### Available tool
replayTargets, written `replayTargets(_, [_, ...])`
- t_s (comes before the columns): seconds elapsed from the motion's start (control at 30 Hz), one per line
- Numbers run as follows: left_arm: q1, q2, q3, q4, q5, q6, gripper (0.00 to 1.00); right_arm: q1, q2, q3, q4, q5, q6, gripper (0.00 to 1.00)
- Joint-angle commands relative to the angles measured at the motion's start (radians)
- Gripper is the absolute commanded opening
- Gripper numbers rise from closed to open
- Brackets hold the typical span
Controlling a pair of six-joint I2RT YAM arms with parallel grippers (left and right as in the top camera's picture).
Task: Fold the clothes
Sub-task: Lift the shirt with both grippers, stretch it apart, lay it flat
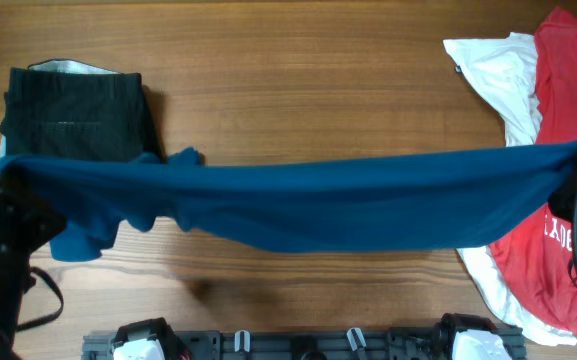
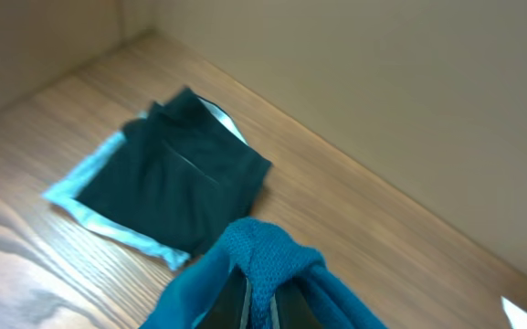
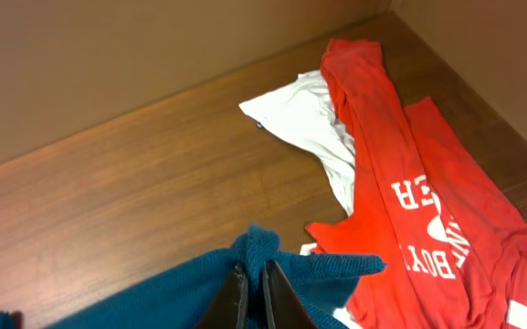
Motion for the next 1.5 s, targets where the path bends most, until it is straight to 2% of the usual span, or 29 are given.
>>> replayTargets(0.0, [0.009,0.112,0.012,0.028,0.141,-0.002,0.04,-0.009,0.122,0.01,0.027,-0.021,-0.047,0.04])
replayTargets(0.1, [0.007,0.239,0.012,0.077,0.184,-0.002,0.04,-0.009,0.3,0.01,0.08,-0.082,-0.079,0.04])
replayTargets(0.2, [-0.002,0.437,0.012,0.235,0.304,-0.002,0.04,-0.009,0.489,0.01,0.243,-0.137,-0.143,0.04])
replayTargets(0.27, [-0.026,0.576,0.012,0.435,0.417,0.001,0.04,-0.009,0.594,0.01,0.398,-0.138,-0.113,0.04])
replayTargets(0.33, [-0.056,0.702,0.02,0.739,0.513,0.016,0.04,-0.009,0.639,0.029,0.549,-0.137,-0.036,0.04])
replayTargets(0.43, [-0.058,0.732,0.079,0.967,0.497,-0.026,0.04,-0.009,0.625,0.149,0.685,-0.133,0.005,0.04])
replayTargets(0.5, [-0.058,0.73,0.176,1.011,0.443,-0.024,0.04,-0.009,0.62,0.277,0.724,-0.113,0.005,0.04])
replayTargets(0.6, [-0.057,0.73,0.321,0.977,0.42,0.035,0.04,-0.009,0.62,0.398,0.721,-0.104,-0.006,0.04])
replayTargets(0.63, [-0.054,0.729,0.373,0.922,0.406,0.052,0.04,-0.009,0.62,0.415,0.691,-0.103,-0.019,0.04])
replayTargets(0.8, [-0.055,0.741,0.4,0.437,0.401,0.063,0.04,-0.009,0.667,0.366,0.342,-0.048,-0.06,0.04])
replayTargets(0.83, [-0.056,0.757,0.398,0.266,0.402,0.069,0.04,-0.009,0.688,0.348,0.27,-0.021,-0.073,0.04])
replayTargets(0.9, [-0.065,0.791,0.387,0.078,0.402,0.127,0.04,-0.009,0.737,0.307,0.143,0.027,-0.074,0.04])
replayTargets(1.0, [-0.096,0.869,0.307,-0.149,0.399,0.224,0.04,-0.009,0.807,0.179,0.041,0.021,-0.099,0.04])
replayTargets(1.1, [-0.11,0.909,0.141,-0.222,0.391,0.245,0.04,-0.008,0.823,0.015,0.027,-0.018,-0.102,0.04])
replayTargets(1.23, [-0.109,0.899,-0.114,-0.224,0.377,0.245,0.04,-0.007,0.803,-0.175,0.016,-0.046,-0.101,0.04])
replayTargets(1.33, [-0.109,0.84,-0.349,-0.177,0.328,0.242,0.04,-0.016,0.743,-0.356,0.044,-0.047,-0.095,0.04])
replayTargets(1.47, [-0.109,0.713,-0.528,-0.097,0.256,0.167,0.04,-0.042,0.638,-0.514,0.104,-0.048,-0.094,0.04])
